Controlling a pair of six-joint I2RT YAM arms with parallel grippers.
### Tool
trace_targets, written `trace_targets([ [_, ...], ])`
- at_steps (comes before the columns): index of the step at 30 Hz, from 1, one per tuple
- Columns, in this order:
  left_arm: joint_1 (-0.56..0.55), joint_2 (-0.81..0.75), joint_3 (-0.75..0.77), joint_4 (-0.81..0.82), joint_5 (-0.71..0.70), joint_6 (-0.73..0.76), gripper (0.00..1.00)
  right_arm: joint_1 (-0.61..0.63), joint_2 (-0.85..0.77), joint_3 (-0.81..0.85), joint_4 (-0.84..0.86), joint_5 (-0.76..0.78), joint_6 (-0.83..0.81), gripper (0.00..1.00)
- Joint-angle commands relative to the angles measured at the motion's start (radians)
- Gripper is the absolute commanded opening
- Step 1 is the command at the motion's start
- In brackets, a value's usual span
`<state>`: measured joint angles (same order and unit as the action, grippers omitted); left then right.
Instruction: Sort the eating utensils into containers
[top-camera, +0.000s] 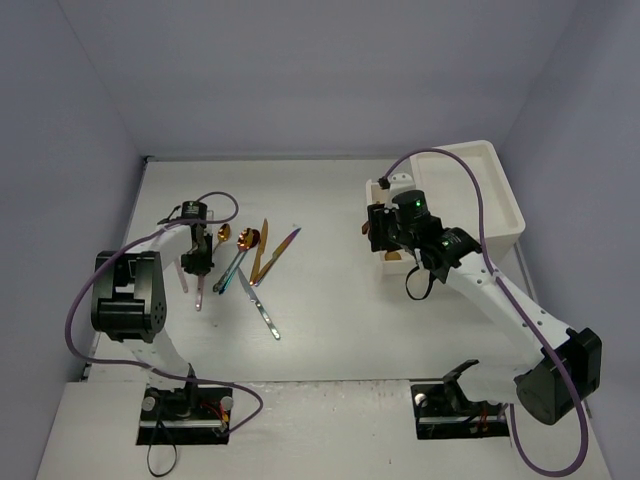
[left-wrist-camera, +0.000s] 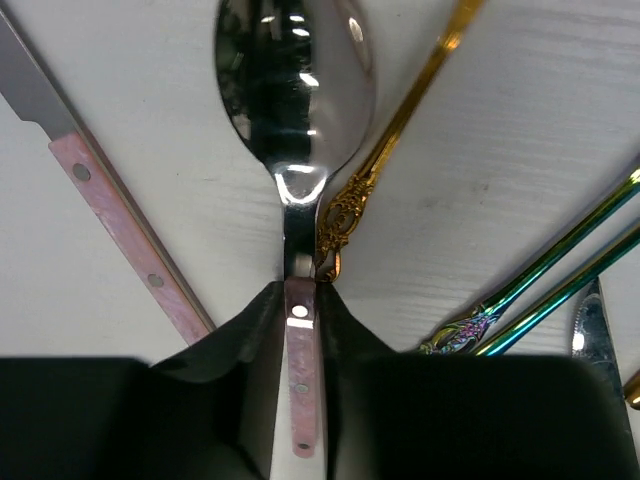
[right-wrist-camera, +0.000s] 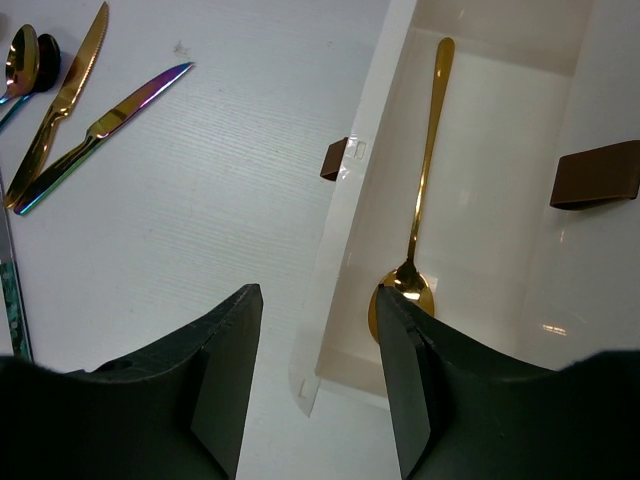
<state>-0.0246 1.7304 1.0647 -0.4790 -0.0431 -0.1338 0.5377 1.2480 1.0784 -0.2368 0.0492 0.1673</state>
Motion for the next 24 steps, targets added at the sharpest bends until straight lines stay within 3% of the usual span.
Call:
trace_targets([
  [1, 0.009, -0.025, 0.014, -0.043, 0.04, -0.005, 0.0, -0.001, -0.047, 0.003, 0.057, -0.013, 0.002, 0.47],
  [14, 0.009, -0.459, 0.001, -0.06, 0.236, -0.2, 0.0, 0.041, -0.062, 0.035, 0.056, -0.11, 0.031, 0.48],
  [19, -0.018, -0.592, -0.024, 0.05, 0.37, -0.401, 0.0, 0.146, -0.042, 0.08, 0.079, -0.153, 0.057, 0.51],
  [24, -0.163, -0.71, -0.088, 0.282, 0.361, -0.702, 0.0, 0.28, -0.018, 0.095, 0.263, -0.197, 0.175, 0.59],
])
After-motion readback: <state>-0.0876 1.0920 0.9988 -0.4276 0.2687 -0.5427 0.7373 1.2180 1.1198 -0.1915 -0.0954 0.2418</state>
